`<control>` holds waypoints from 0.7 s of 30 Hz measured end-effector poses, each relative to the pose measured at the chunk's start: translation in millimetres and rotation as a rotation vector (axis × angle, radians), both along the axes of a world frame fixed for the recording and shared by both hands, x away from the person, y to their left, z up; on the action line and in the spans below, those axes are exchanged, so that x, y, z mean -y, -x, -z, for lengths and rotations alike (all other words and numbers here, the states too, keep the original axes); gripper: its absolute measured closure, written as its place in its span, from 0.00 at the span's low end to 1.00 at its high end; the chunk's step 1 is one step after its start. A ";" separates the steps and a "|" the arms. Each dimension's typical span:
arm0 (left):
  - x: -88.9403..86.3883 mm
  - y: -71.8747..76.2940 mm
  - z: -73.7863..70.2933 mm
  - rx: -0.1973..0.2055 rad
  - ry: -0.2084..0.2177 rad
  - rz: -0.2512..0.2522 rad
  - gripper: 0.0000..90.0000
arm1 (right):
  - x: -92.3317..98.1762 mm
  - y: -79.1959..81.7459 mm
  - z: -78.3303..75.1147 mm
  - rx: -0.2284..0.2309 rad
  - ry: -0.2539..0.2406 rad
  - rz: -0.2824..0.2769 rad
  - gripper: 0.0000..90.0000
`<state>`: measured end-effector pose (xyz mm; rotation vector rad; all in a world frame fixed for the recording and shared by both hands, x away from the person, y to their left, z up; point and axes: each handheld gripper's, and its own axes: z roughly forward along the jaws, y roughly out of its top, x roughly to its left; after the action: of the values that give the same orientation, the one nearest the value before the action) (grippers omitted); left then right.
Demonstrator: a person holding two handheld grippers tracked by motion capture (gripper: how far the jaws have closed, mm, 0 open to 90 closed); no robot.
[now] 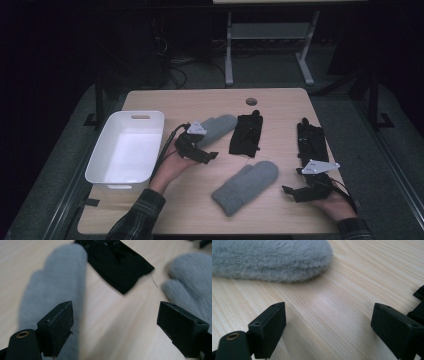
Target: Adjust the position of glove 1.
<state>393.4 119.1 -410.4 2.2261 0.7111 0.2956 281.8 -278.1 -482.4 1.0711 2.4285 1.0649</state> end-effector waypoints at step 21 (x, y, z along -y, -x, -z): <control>4.3 -93.4 20.5 -0.043 -0.010 -0.142 0.34 | 0.8 -0.2 -0.3 -0.003 -0.001 0.003 0.15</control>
<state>486.8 114.8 -431.0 2.2006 0.8949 0.3234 282.0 -278.9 -482.1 1.0771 2.4283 1.0640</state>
